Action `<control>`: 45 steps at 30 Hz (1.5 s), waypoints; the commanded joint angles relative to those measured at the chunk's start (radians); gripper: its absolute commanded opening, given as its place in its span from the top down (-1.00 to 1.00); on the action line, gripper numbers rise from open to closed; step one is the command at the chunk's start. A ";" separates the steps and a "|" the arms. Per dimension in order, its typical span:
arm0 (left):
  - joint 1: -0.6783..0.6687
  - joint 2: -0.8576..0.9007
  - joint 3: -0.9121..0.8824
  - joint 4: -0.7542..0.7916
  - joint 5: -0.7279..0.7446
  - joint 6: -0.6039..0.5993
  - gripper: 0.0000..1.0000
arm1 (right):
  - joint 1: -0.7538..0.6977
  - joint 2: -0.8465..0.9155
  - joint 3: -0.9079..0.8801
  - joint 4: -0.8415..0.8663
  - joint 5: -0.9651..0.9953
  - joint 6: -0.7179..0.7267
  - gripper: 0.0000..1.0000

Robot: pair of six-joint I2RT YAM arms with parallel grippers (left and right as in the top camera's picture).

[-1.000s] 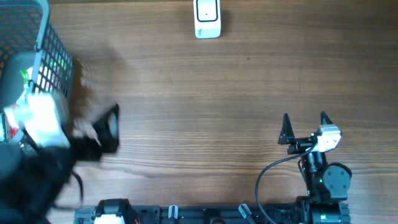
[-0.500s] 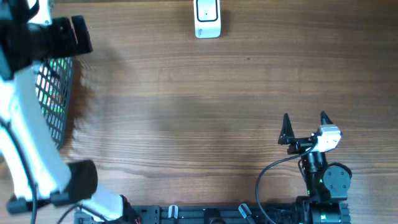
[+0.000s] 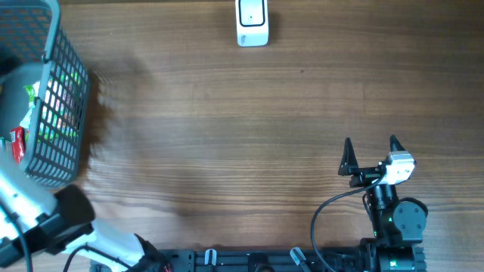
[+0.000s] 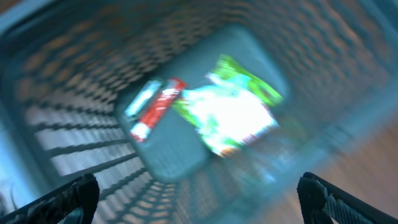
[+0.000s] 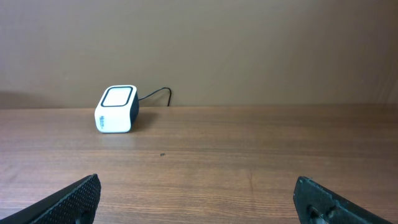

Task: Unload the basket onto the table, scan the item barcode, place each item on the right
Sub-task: 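Reach into the basket and grasp the noodle cup with the left gripper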

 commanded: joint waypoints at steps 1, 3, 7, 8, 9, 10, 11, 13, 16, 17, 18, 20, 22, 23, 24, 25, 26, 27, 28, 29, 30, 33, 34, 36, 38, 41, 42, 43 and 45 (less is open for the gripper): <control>0.161 -0.011 -0.049 0.018 0.127 -0.043 -0.99 | -0.003 -0.006 -0.001 0.003 0.002 -0.012 -0.99; 0.214 -0.002 -0.107 0.052 0.210 0.001 -1.00 | -0.003 -0.006 -0.001 0.003 0.002 -0.012 -0.99; 0.252 0.013 -0.246 0.148 0.366 0.134 -1.00 | -0.003 -0.006 -0.001 0.003 0.002 -0.012 -0.99; 0.252 0.016 -0.284 0.177 0.386 0.156 -0.99 | -0.003 -0.006 -0.001 0.003 0.002 -0.012 -0.99; 0.248 0.020 -0.322 0.207 0.407 0.184 -0.99 | -0.003 -0.006 -0.001 0.003 0.002 -0.012 -0.99; 0.243 0.024 -0.360 0.238 0.427 0.210 -1.00 | -0.003 -0.006 -0.001 0.003 0.002 -0.012 -0.99; 0.234 0.035 -0.412 0.282 0.457 0.246 -0.99 | -0.003 -0.006 -0.001 0.003 0.002 -0.012 -0.99; 0.224 0.053 -0.446 0.314 0.476 0.275 -1.00 | -0.003 -0.006 -0.001 0.003 0.002 -0.012 -0.99; 0.201 0.091 -0.460 0.338 0.476 0.316 -0.99 | -0.003 -0.006 -0.001 0.003 0.002 -0.012 -0.99; 0.192 0.109 -0.460 0.342 0.476 0.320 -1.00 | -0.003 -0.006 -0.001 0.003 0.002 -0.012 -1.00; 0.183 0.125 -0.460 0.343 0.476 0.323 -1.00 | -0.003 -0.006 -0.001 0.003 0.002 -0.012 -0.99; 0.162 0.158 -0.460 0.341 0.476 0.337 -1.00 | -0.003 -0.006 -0.001 0.003 0.002 -0.012 -0.99; 0.137 0.190 -0.460 0.343 0.475 0.359 -1.00 | -0.003 -0.006 -0.001 0.003 0.002 -0.012 -0.99; 0.125 0.203 -0.460 0.346 0.475 0.375 -1.00 | -0.003 -0.006 -0.001 0.003 0.002 -0.012 -0.99; 0.114 0.214 -0.460 0.352 0.473 0.385 -1.00 | -0.003 -0.006 -0.001 0.003 0.002 -0.012 -0.99; 0.103 0.223 -0.460 0.358 0.471 0.403 -0.99 | -0.003 -0.006 -0.001 0.003 0.002 -0.012 -1.00; 0.092 0.234 -0.460 0.370 0.466 0.420 -1.00 | -0.003 -0.006 -0.001 0.003 0.002 -0.012 -0.99; 0.084 0.245 -0.460 0.380 0.459 0.428 -1.00 | -0.003 -0.006 -0.001 0.003 0.002 -0.012 -1.00; 0.077 0.256 -0.461 0.386 0.449 0.429 -1.00 | -0.003 -0.006 -0.001 0.003 0.002 -0.012 -1.00; 0.069 0.271 -0.461 0.387 0.437 0.441 -1.00 | -0.003 -0.006 -0.001 0.003 0.002 -0.012 -0.99; 0.065 0.281 -0.462 0.386 0.436 0.452 -1.00 | -0.003 -0.006 -0.001 0.003 0.002 -0.012 -1.00; 0.055 0.313 -0.474 0.390 0.434 0.467 -1.00 | -0.003 -0.006 -0.001 0.003 0.002 -0.012 -0.99; 0.053 0.322 -0.474 0.388 0.434 0.477 -1.00 | -0.003 -0.006 -0.001 0.003 0.002 -0.013 -0.99; 0.053 0.333 -0.474 0.392 0.433 0.480 -1.00 | -0.003 -0.006 -0.001 0.003 0.002 -0.012 -1.00; 0.055 0.334 -0.474 0.403 0.434 0.480 -1.00 | -0.003 -0.006 -0.001 0.003 0.002 -0.012 -0.99; 0.055 0.334 -0.474 0.420 0.435 0.479 -1.00 | -0.003 -0.006 -0.001 0.003 0.002 -0.012 -1.00; 0.055 0.334 -0.474 0.419 0.447 0.479 -1.00 | -0.003 -0.006 -0.001 0.003 0.002 -0.012 -0.99; 0.057 0.334 -0.474 0.420 0.457 0.479 -1.00 | -0.003 -0.006 -0.001 0.003 0.002 -0.012 -0.99; 0.060 0.333 -0.474 0.430 0.457 0.480 -0.99 | -0.003 -0.006 -0.001 0.003 0.002 -0.012 -1.00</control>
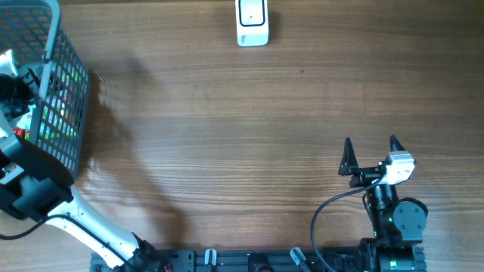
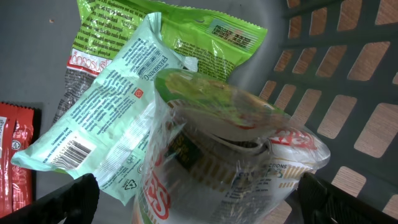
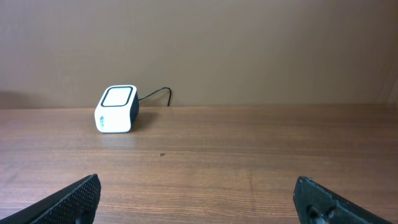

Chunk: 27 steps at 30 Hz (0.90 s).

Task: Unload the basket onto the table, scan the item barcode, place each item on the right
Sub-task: 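Reach into the basket and grasp the noodle cup with the left gripper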

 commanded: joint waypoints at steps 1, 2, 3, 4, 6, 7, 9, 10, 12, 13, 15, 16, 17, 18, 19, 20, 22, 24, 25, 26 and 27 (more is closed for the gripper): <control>-0.005 0.012 -0.013 0.019 0.008 0.026 -1.00 | -0.003 -0.006 -0.001 0.003 0.002 -0.012 -0.99; -0.003 0.010 -0.013 0.018 -0.004 0.027 -1.00 | -0.003 -0.006 -0.001 0.003 0.002 -0.012 -0.99; 0.002 0.008 -0.013 0.019 -0.022 0.046 -1.00 | -0.003 -0.006 -0.001 0.003 0.002 -0.012 -0.99; 0.007 0.004 -0.013 0.019 -0.023 0.084 -1.00 | -0.003 -0.006 -0.001 0.003 0.002 -0.012 -0.99; 0.018 -0.004 -0.013 0.032 -0.024 0.116 -1.00 | -0.003 -0.006 -0.001 0.003 0.002 -0.012 -0.99; 0.025 -0.009 -0.013 0.043 -0.023 0.116 -1.00 | -0.003 -0.006 -0.001 0.003 0.002 -0.012 -0.99; 0.034 -0.024 -0.011 0.059 -0.022 0.116 -1.00 | -0.003 -0.006 -0.001 0.003 0.002 -0.012 -0.99; 0.039 -0.033 -0.011 0.066 -0.023 0.116 -1.00 | -0.003 -0.006 -0.001 0.003 0.002 -0.012 -0.99; 0.046 -0.054 -0.011 0.072 -0.023 0.117 -1.00 | -0.003 -0.006 -0.001 0.003 0.002 -0.012 -0.99; 0.048 -0.066 -0.011 0.071 -0.023 0.128 -1.00 | -0.003 -0.006 -0.001 0.003 0.002 -0.012 -0.99; 0.048 -0.079 -0.011 0.069 -0.022 0.141 -1.00 | -0.003 -0.006 -0.001 0.003 0.002 -0.012 -1.00; 0.048 -0.085 -0.011 0.061 -0.023 0.159 -1.00 | -0.003 -0.006 -0.001 0.003 0.002 -0.012 -0.99; 0.048 -0.087 -0.011 0.051 -0.022 0.167 -1.00 | -0.003 -0.006 -0.001 0.003 0.002 -0.012 -0.99; 0.048 -0.089 -0.011 0.039 -0.019 0.174 -1.00 | -0.003 -0.006 -0.001 0.003 0.002 -0.012 -1.00; 0.048 -0.089 -0.011 0.024 -0.014 0.180 -1.00 | -0.003 -0.006 -0.001 0.003 0.002 -0.012 -1.00; 0.048 -0.089 -0.011 0.013 -0.007 0.180 -1.00 | -0.003 -0.006 -0.001 0.003 0.002 -0.012 -0.99; 0.048 -0.089 -0.012 -0.017 0.039 0.188 -1.00 | -0.003 -0.006 -0.001 0.003 0.002 -0.012 -0.99; 0.048 -0.089 -0.012 -0.034 0.077 0.218 -1.00 | -0.003 -0.006 -0.001 0.003 0.002 -0.012 -0.99; 0.048 -0.089 -0.012 -0.039 0.092 0.230 -1.00 | -0.003 -0.006 -0.001 0.003 0.002 -0.012 -0.99; 0.047 -0.089 -0.012 -0.043 0.098 0.236 -1.00 | -0.003 -0.006 -0.001 0.003 0.002 -0.012 -0.99; 0.046 -0.089 -0.012 -0.047 0.098 0.235 -1.00 | -0.003 -0.006 -0.001 0.003 0.002 -0.012 -1.00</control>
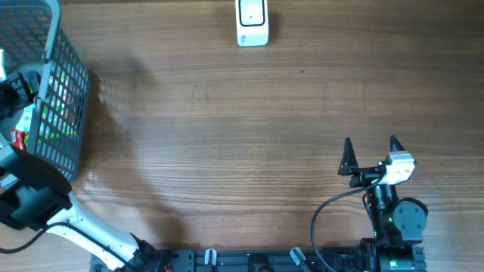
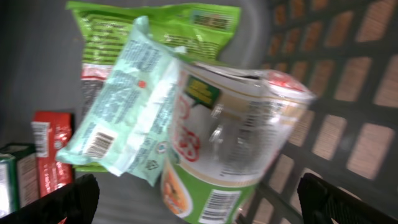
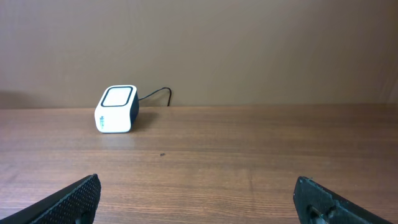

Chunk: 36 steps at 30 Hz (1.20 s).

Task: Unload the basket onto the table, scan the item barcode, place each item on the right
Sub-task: 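Reach into the basket and grasp the noodle cup with the left gripper, then lift the noodle cup out and place it on the table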

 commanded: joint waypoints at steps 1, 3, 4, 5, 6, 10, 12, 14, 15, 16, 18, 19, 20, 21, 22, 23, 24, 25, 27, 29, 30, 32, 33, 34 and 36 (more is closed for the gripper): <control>-0.005 -0.027 -0.012 -0.012 0.064 0.057 -1.00 | -0.003 -0.006 -0.001 0.003 0.002 -0.012 -0.99; -0.014 -0.026 -0.023 -0.011 0.064 0.085 -1.00 | -0.003 -0.006 -0.001 0.003 0.002 -0.012 -0.99; -0.023 -0.026 -0.040 -0.006 0.064 0.117 -1.00 | -0.003 -0.006 -0.001 0.003 0.002 -0.011 -1.00; -0.029 -0.026 -0.054 0.000 0.064 0.137 -1.00 | -0.003 -0.006 -0.001 0.003 0.002 -0.012 -0.99; -0.038 -0.026 -0.079 0.016 0.064 0.162 -1.00 | -0.003 -0.006 -0.001 0.003 0.002 -0.012 -0.99; -0.062 -0.025 -0.163 0.090 0.029 0.192 -1.00 | -0.003 -0.006 -0.001 0.003 0.002 -0.012 -0.99; -0.072 -0.025 -0.188 0.121 -0.005 0.191 -1.00 | -0.003 -0.006 -0.001 0.003 0.002 -0.012 -1.00; -0.077 -0.025 -0.205 0.146 -0.014 0.190 -1.00 | -0.003 -0.006 -0.001 0.003 0.002 -0.012 -1.00; -0.079 -0.025 -0.209 0.154 -0.014 0.188 -1.00 | -0.003 -0.006 -0.001 0.003 0.002 -0.012 -0.99; -0.080 -0.025 -0.211 0.163 -0.014 0.181 -1.00 | -0.003 -0.006 -0.001 0.003 0.002 -0.012 -1.00; -0.080 -0.025 -0.216 0.177 -0.014 0.169 -1.00 | -0.003 -0.006 -0.001 0.003 0.002 -0.012 -1.00; -0.080 -0.025 -0.220 0.185 -0.015 0.154 -1.00 | -0.003 -0.006 -0.001 0.003 0.002 -0.012 -0.99; -0.080 -0.025 -0.224 0.190 -0.014 0.152 -1.00 | -0.003 -0.006 -0.001 0.003 0.002 -0.012 -0.99; -0.080 -0.025 -0.230 0.195 -0.015 0.151 -1.00 | -0.003 -0.006 -0.001 0.003 0.002 -0.012 -0.99; -0.080 -0.025 -0.240 0.204 -0.015 0.140 -1.00 | -0.003 -0.006 -0.001 0.003 0.002 -0.012 -0.99; -0.080 -0.025 -0.246 0.209 -0.019 0.121 -1.00 | -0.003 -0.006 -0.001 0.003 0.002 -0.012 -0.99; -0.080 -0.025 -0.254 0.217 -0.028 0.104 -1.00 | -0.003 -0.006 -0.001 0.003 0.002 -0.012 -1.00; -0.079 -0.025 -0.257 0.220 -0.038 0.095 -1.00 | -0.003 -0.006 -0.001 0.003 0.002 -0.012 -0.99; -0.079 -0.026 -0.257 0.222 -0.038 0.075 -1.00 | -0.003 -0.006 -0.001 0.003 0.002 -0.012 -1.00; -0.078 -0.029 -0.257 0.229 -0.038 0.047 -1.00 | -0.003 -0.006 -0.001 0.003 0.002 -0.012 -0.99; -0.077 -0.030 -0.257 0.230 -0.038 0.041 -0.94 | -0.003 -0.006 -0.001 0.003 0.002 -0.012 -0.99; -0.076 -0.034 -0.257 0.235 -0.045 0.017 -0.86 | -0.003 -0.006 -0.001 0.003 0.002 -0.012 -0.99; -0.076 -0.037 -0.257 0.235 -0.047 0.017 -0.75 | -0.003 -0.006 -0.001 0.003 0.002 -0.012 -0.99; -0.076 -0.038 -0.256 0.237 -0.049 0.016 -0.63 | -0.003 -0.006 -0.001 0.003 0.002 -0.012 -0.99; -0.076 -0.044 -0.256 0.243 -0.049 0.016 -0.58 | -0.003 -0.006 -0.001 0.003 0.002 -0.012 -0.98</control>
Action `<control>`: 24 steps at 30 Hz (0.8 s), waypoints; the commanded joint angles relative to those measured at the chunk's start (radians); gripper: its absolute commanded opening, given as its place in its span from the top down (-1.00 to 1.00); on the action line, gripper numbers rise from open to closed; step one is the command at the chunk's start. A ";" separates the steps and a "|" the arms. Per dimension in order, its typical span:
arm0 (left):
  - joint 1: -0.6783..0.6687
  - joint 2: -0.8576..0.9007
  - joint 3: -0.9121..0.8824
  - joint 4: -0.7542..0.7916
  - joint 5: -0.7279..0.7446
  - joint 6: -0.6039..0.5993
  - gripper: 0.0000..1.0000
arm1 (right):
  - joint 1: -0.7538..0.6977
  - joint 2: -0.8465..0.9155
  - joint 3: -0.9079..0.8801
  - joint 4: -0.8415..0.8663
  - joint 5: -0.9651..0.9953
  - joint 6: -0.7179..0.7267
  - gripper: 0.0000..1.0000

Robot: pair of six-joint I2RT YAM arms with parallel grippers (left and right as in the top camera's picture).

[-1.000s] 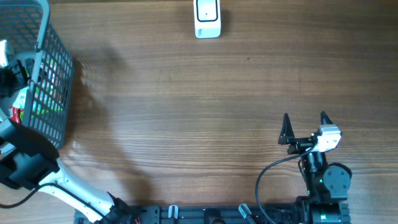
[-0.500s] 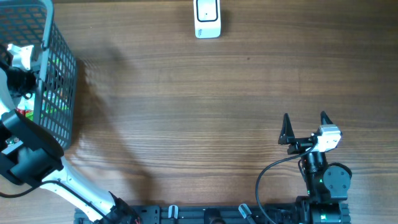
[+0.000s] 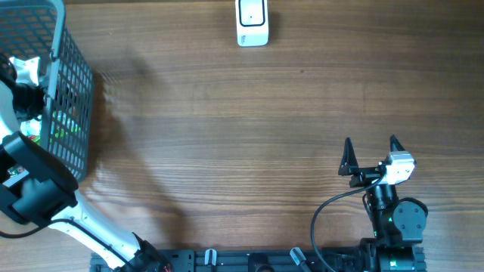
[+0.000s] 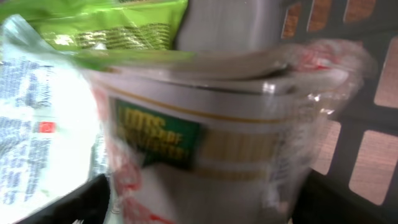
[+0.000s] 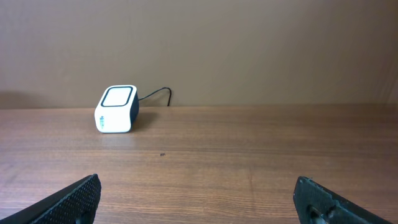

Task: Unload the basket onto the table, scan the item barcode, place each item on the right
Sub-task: 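Lift the noodle cup out and place it on the table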

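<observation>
Blurred and very close, a plastic-wrapped instant noodle cup (image 4: 211, 124) with a green label fills the left wrist view. It lies inside the grey mesh basket (image 3: 72, 91). My left gripper (image 4: 208, 199) is open, its dark fingers on either side of the cup's body. In the overhead view that gripper (image 3: 23, 75) is down inside the basket. The white barcode scanner (image 3: 252, 21) stands at the far edge of the table, also seen as the scanner (image 5: 116, 109) from the right wrist. My right gripper (image 3: 370, 147) rests open and empty at the near right.
A green snack bag (image 4: 118, 18) and a pale mint packet (image 4: 37, 112) lie behind and beside the cup in the basket. The basket's mesh wall (image 4: 373, 155) is close on the right. A cable runs off behind the scanner.
My left gripper has moved in close to the noodle cup, which now sits between its fingers. The basket has shifted slightly to the right. The right arm has not moved.
At first my left gripper was above the basket, looking down at the packets inside. Then it was low inside, facing the noodle cup lying on the packets. The cup then showed tilted differently, and now it fills the gap between the fingers.
</observation>
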 commanded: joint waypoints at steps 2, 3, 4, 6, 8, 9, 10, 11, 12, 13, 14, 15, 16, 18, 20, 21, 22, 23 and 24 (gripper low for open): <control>-0.002 -0.052 -0.005 0.021 -0.019 -0.048 -0.56 | -0.003 -0.006 -0.001 0.003 0.002 -0.012 -1.00; -0.002 -0.058 -0.003 0.026 -0.021 -0.056 -0.56 | -0.003 -0.006 -0.001 0.003 0.002 -0.012 -0.99; -0.002 -0.069 0.000 0.031 -0.026 -0.067 -0.56 | -0.003 -0.006 -0.001 0.003 0.002 -0.012 -0.99; -0.002 -0.095 0.007 0.048 -0.038 -0.081 -0.54 | -0.003 -0.006 -0.001 0.003 0.002 -0.012 -0.99; -0.002 -0.132 0.008 0.074 -0.042 -0.082 -0.46 | -0.003 -0.006 -0.001 0.003 0.002 -0.012 -0.99; -0.002 -0.150 0.008 0.088 -0.049 -0.090 -0.40 | -0.003 -0.006 -0.001 0.003 0.002 -0.012 -1.00; -0.002 -0.163 0.008 0.098 -0.058 -0.103 -0.40 | -0.003 -0.006 -0.001 0.003 0.002 -0.012 -1.00; -0.002 -0.180 0.008 0.111 -0.072 -0.117 -0.41 | -0.003 -0.006 -0.001 0.003 0.002 -0.012 -0.99; -0.002 -0.196 0.008 0.122 -0.092 -0.132 -0.42 | -0.003 -0.006 -0.001 0.003 0.002 -0.012 -0.99; -0.002 -0.215 0.008 0.134 -0.109 -0.142 -0.41 | -0.003 -0.006 -0.001 0.003 0.002 -0.012 -0.99; -0.002 -0.233 0.008 0.146 -0.129 -0.156 -0.43 | -0.003 -0.006 -0.001 0.003 0.002 -0.012 -0.99; -0.002 -0.261 0.008 0.167 -0.147 -0.159 -0.44 | -0.003 -0.006 -0.001 0.003 0.002 -0.012 -0.99; -0.002 -0.291 0.008 0.189 -0.157 -0.159 -0.44 | -0.003 -0.006 -0.001 0.003 0.002 -0.012 -0.99; -0.003 -0.350 0.008 0.229 -0.161 -0.160 -0.46 | -0.003 -0.006 -0.001 0.003 0.002 -0.012 -1.00; -0.003 -0.409 0.008 0.268 -0.160 -0.189 -0.46 | -0.003 -0.006 -0.001 0.003 0.002 -0.012 -0.99; -0.004 -0.443 0.008 0.291 -0.160 -0.216 -0.47 | -0.003 -0.006 -0.001 0.003 0.002 -0.012 -0.99; -0.005 -0.478 0.008 0.314 -0.159 -0.247 -0.50 | -0.003 -0.006 -0.001 0.003 0.002 -0.012 -0.99; -0.006 -0.513 0.008 0.334 -0.158 -0.285 -0.54 | -0.003 -0.006 -0.001 0.003 0.002 -0.012 -0.99; -0.008 -0.547 0.008 0.351 -0.150 -0.322 -0.57 | -0.003 -0.006 -0.001 0.003 0.002 -0.012 -0.99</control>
